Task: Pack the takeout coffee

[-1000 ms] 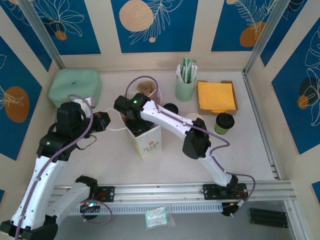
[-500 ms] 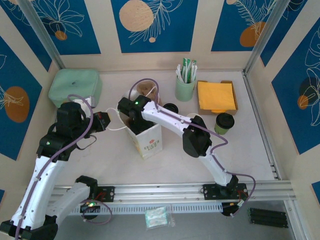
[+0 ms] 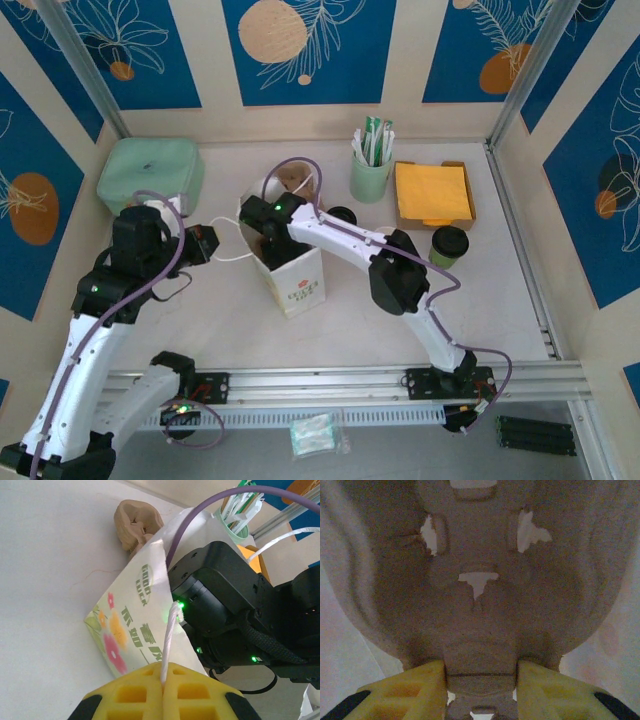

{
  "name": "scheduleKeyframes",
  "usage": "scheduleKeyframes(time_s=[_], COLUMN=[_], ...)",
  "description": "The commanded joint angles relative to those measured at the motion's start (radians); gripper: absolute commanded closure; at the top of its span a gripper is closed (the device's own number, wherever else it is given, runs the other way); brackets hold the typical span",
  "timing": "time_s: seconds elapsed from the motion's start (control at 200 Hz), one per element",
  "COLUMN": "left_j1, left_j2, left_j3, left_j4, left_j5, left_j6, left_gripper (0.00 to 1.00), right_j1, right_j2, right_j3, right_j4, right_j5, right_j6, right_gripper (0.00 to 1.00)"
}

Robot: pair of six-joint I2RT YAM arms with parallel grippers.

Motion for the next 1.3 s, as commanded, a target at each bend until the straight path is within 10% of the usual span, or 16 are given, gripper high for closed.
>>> scheduleKeyframes(time_s=[0.0, 0.405, 1.295], left_j1=[0.009, 0.008, 0.008], left_j2=[-0.011, -0.009, -0.03], left_j3=[0.013, 0.009, -0.023], left_j4=[-0.009, -0.002, 0.051], left_j5=[-0.005, 0.014, 0.007], left_j6=[-0.012, -0.019, -0.036], left_gripper=[1.0, 1.0, 1.0], right_j1=[-0.008, -0.005, -0.012], right_j2=[-0.032, 0.026, -0.06], right_j3=[-0.027, -0.099, 0.126], right_j4=[-0.004, 0.045, -0.049], right_j5=[-0.026, -0.06, -0.079], right_j6=[0.029, 0.039, -0.049], right_gripper=[0.62, 0.59, 0.19])
